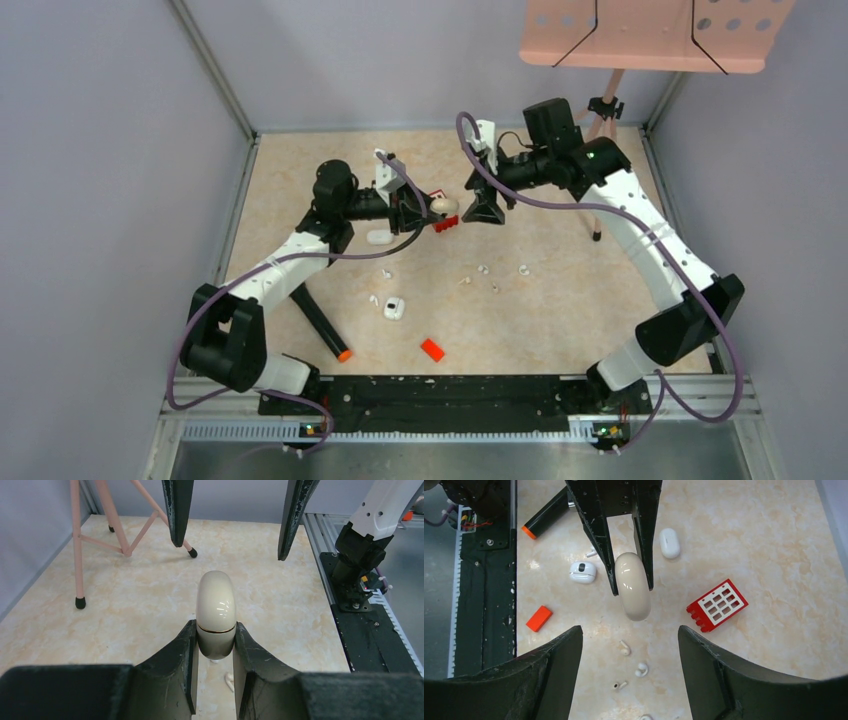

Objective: Insert the wireless bluetooth earbuds into the charging case
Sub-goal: Pick up the charging case at the center of the board, then open the charging case, then pick up the earbud from the center of the board, then place the earbud in the charging case.

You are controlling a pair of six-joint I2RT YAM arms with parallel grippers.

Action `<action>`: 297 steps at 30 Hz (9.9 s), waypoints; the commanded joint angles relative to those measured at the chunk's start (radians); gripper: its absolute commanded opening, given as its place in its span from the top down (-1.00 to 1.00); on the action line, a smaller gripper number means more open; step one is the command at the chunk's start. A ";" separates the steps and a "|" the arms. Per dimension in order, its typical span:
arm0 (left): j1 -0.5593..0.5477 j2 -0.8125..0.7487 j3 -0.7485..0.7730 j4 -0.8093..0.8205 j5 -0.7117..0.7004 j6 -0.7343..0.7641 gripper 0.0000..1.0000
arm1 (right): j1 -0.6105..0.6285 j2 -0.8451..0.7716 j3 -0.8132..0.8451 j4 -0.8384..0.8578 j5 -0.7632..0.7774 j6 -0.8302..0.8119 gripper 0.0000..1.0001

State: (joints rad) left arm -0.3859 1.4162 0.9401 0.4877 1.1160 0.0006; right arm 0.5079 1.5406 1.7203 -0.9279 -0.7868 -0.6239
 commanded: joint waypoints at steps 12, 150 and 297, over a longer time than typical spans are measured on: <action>-0.001 -0.015 0.009 0.071 0.024 0.016 1.00 | 0.081 0.064 0.005 0.086 0.007 -0.041 -0.04; 0.341 -0.408 -0.287 -0.105 -0.464 -0.483 1.00 | 0.089 0.439 -0.301 0.174 0.403 0.702 0.19; 0.159 -0.158 -0.170 0.087 -0.368 -0.363 1.00 | 0.158 -0.166 -0.473 0.109 0.829 0.610 0.15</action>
State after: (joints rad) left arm -0.2382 1.3254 0.7521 0.6533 0.8116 -0.3794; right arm 0.6777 1.3075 1.3472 -0.7055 0.0231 -0.2489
